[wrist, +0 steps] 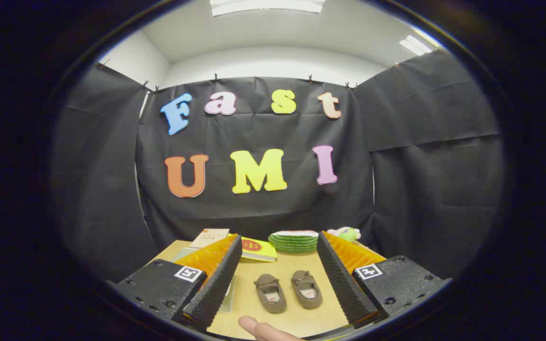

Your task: Open the storage box then place both shoes into the box .Put the left shoe in first, then the right shoe, with the right side of both shoes facing outward in a uniform manner.

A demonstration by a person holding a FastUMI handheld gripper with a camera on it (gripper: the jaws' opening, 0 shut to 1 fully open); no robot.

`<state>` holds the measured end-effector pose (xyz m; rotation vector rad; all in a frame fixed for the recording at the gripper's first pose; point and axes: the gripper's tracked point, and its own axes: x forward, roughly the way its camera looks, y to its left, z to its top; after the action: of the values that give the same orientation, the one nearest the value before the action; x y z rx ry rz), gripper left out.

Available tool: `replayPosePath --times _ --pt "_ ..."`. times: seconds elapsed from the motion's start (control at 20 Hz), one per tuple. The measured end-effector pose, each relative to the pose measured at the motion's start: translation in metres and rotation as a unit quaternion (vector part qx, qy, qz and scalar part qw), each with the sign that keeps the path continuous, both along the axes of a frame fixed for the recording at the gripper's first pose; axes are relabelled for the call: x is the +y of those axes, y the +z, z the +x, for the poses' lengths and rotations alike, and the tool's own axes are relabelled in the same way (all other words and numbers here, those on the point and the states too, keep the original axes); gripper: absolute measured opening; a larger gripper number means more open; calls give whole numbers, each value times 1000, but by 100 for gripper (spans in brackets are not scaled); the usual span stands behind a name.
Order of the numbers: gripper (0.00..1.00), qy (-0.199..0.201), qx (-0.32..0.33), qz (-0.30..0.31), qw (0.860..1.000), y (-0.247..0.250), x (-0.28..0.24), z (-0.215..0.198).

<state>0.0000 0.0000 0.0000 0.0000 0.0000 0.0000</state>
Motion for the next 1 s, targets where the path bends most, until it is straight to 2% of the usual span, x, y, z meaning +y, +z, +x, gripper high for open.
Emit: replayPosePath --times 0.65,1.0 --pt "100 8 -9 -8 1000 -9 10 -2" --pt "100 7 10 -3 1000 -26 11 10"
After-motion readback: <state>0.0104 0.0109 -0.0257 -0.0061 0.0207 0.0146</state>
